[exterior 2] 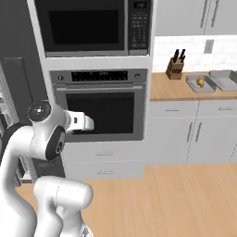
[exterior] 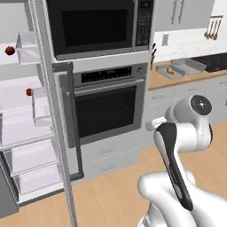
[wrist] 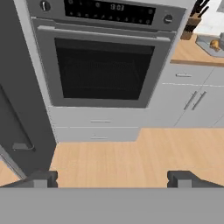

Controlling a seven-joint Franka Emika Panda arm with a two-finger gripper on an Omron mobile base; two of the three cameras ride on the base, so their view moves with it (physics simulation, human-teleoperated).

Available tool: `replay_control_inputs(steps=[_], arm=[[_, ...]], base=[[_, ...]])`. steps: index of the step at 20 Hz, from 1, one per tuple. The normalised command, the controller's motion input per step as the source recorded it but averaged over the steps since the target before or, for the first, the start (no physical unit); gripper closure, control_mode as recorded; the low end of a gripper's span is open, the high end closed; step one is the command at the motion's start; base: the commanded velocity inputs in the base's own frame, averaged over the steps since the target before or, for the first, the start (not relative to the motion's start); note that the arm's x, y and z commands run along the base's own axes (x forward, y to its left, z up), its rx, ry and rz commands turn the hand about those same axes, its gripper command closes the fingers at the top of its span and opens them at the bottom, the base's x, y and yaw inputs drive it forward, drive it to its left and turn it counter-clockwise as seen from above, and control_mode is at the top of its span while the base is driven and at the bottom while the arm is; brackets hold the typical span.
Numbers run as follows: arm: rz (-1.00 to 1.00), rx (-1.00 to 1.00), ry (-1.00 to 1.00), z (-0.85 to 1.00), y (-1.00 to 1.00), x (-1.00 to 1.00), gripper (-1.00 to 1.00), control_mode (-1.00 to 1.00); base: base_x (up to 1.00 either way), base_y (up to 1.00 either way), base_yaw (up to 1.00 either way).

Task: Place one bell pepper and one chicken drumstick in each tupperware on the nearby counter, to pack two identical lunches.

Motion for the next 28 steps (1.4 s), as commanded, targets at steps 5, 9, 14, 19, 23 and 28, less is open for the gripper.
replay_control_inputs(steps=[5, 9, 14, 19, 23, 28], arm=[[0.00, 0.00, 0.00, 0.00, 0.00, 0.00, -1.00, 1.00], [0.00, 0.00, 0.00, 0.00, 0.00, 0.00, -1.00, 1.00], [0.00, 0.00, 0.00, 0.00, 0.00, 0.00, -1.00, 1.00], [0.00, 0.00, 0.00, 0.00, 0.00, 0.00, -1.00, 1.00], [0.00, 0.00, 0.00, 0.00, 0.00, 0.00, -1.00, 1.00], [0.00, 0.00, 0.00, 0.00, 0.00, 0.00, -1.00, 1.00]], base=[[-0.58, 1.00, 0.00], [-0.44, 1.00, 0.00], [-0.08, 1.00, -0.01], [0.10, 0.97, -0.06], [0.76, 0.37, -0.19], [1.00, 0.21, -0.19]])
